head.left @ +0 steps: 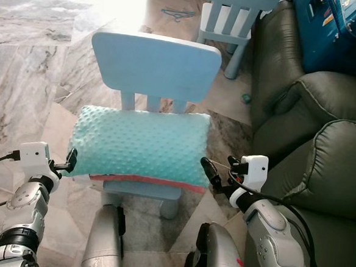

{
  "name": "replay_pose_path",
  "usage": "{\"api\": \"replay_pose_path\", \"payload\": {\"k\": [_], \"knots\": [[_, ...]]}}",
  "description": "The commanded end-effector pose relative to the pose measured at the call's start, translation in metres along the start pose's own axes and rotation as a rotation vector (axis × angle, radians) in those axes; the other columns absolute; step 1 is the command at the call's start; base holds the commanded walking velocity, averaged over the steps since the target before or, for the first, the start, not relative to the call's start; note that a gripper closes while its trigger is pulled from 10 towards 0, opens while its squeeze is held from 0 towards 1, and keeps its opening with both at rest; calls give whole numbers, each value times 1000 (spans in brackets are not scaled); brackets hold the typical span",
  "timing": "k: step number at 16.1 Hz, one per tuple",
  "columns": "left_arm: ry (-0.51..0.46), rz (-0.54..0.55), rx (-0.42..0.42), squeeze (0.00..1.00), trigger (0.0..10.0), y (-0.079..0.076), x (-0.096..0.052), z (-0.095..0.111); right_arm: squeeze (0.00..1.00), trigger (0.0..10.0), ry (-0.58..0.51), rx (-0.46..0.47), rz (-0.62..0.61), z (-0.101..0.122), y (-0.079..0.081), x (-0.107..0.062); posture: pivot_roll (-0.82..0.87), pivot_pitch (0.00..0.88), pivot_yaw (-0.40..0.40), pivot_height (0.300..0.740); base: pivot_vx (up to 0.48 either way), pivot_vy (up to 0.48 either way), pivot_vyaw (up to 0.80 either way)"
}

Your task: Move the pillow to the sofa

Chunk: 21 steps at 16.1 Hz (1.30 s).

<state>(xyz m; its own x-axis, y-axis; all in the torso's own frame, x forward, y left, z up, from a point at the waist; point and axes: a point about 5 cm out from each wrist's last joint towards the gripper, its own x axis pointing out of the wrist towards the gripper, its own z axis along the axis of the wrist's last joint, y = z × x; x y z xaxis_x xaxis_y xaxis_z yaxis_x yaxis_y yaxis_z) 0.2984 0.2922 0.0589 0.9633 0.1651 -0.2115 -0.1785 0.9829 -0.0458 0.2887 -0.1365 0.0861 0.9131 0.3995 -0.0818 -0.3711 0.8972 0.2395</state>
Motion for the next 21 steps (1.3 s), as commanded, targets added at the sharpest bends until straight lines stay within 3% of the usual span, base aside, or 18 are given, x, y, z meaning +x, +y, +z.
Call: {"api": "replay_pose_path", "payload": {"k": [1,4,12,21], "knots": [[11,0,6,0,10000,3,-3,-3,0,10000,2,2,-19,0,-3,-3,-49,201,-41,613,0,0,0],[6,0,15,0,10000,5,-1,1,0,10000,-1,5,-18,0,-2,-4,-49,204,-37,605,0,0,0],[14,-5,23,0,10000,5,-2,0,0,10000,3,10,-9,-2,1,-2,-46,201,-36,517,0,0,0],[10,4,30,0,10000,5,0,2,0,10000,-4,-4,-27,0,-5,-2,-47,197,-38,513,0,0,0]]}}
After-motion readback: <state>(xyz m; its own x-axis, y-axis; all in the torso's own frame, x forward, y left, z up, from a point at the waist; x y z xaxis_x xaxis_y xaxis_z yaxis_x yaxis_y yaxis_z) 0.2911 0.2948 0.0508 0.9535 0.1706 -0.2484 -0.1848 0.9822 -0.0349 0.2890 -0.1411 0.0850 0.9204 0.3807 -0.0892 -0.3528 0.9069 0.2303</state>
